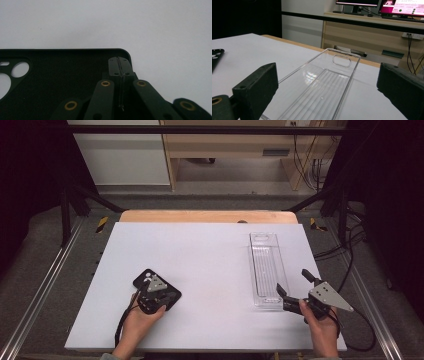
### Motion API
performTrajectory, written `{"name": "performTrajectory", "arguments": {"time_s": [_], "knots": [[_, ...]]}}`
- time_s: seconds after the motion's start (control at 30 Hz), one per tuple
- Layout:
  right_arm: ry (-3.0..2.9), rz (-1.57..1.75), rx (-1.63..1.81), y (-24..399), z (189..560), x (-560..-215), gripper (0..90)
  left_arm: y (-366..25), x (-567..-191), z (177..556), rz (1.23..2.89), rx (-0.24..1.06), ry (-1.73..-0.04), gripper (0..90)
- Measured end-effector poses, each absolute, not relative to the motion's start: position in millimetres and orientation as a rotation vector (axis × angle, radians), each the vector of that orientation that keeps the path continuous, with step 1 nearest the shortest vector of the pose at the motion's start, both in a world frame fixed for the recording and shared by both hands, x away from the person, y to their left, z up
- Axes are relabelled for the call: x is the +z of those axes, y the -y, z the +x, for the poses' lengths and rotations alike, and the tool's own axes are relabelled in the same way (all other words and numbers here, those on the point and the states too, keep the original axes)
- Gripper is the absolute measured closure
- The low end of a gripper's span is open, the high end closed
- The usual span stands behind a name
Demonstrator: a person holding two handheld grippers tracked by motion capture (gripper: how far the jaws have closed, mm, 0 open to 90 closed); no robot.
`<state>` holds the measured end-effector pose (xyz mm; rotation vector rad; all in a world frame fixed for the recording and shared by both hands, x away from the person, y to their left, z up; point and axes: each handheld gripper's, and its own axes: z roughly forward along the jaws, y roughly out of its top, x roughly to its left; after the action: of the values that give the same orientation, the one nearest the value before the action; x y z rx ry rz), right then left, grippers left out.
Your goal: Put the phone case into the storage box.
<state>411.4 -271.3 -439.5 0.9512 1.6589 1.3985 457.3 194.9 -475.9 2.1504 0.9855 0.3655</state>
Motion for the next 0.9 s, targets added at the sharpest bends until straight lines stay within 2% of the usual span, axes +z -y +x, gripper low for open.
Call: {"name": "performTrajectory", "arguments": {"time_s": [0.13, 0.4, 0.9], "knots": [[-1.674, 0.939, 1.394, 268.3, 411.8, -439.4, 4.0, -193.9, -476.6, 456.5, 2.137, 0.321, -0.983, 90.0], [-1.681, 0.935, 1.393, 267.5, 410.6, -439.3, 3.9, -177.6, -475.7, 448.8, 2.175, 0.325, -0.929, 90.0], [-1.688, 0.949, 1.39, 268.1, 410.8, -439.2, 3.8, -109.1, -478.2, 405.5, 2.216, 0.235, -0.729, 90.0]]}}
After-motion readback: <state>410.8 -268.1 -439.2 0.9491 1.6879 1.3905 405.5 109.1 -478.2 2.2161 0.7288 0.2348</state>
